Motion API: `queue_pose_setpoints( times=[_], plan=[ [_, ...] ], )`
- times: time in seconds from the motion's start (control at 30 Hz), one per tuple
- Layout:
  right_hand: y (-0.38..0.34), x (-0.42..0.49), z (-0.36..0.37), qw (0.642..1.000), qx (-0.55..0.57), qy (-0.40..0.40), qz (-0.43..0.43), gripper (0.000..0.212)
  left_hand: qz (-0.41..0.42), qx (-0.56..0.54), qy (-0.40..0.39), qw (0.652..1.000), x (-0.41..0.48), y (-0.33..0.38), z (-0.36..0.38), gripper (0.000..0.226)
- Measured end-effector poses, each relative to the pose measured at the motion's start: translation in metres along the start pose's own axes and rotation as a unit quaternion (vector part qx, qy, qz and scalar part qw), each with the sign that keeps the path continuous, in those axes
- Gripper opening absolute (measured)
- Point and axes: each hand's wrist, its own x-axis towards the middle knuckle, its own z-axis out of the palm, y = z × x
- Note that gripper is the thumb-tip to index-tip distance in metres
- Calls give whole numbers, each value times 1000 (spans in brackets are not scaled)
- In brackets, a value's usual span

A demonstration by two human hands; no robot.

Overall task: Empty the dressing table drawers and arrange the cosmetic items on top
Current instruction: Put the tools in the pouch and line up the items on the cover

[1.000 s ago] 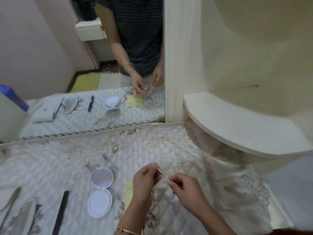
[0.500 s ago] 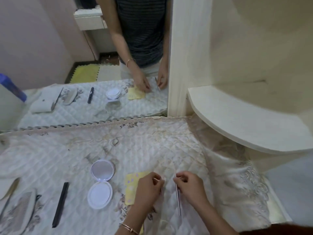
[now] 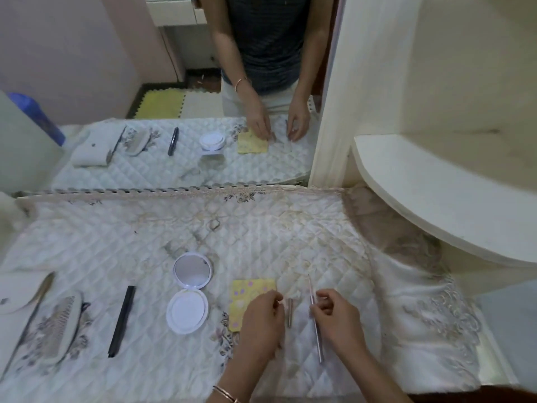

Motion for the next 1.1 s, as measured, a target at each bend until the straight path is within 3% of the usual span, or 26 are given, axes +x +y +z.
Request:
queue_pose_setpoints(
  times=[0.3,0.43,0.53,0.6,0.73,0.8,1.0,1.1],
  plan=[
    [-55,-14,11,988,-105,-36,-107,25,-60,9,90,994,-41,-88,-105,14],
    [-100,-24,64,955,-179,-55,-232,21,-97,34,170,980,-49,-151,-166,19],
    [-137,-42,127,941,-173,-68,-284,15,-86,57,161,982,-44,-197,-207,17],
    [-163,-56,174,940,-146,-87,-296,24,-66,49,124,989,-35,-219,-222,10],
    [-204,-67,241,960,-123,-136,-209,27,-35,81,-37,995,-15,-224,-224,22],
    [-216,-65,260,974,-130,-122,-140,27,-18,77,-85,993,-9,-217,-221,22],
    [-224,-52,278,989,-120,-86,-26,28,-22,87,-138,986,0,-217,-217,32],
    [-228,-49,277,994,-77,-74,2,19,0,83,-132,988,0,-222,-223,21]
  ],
)
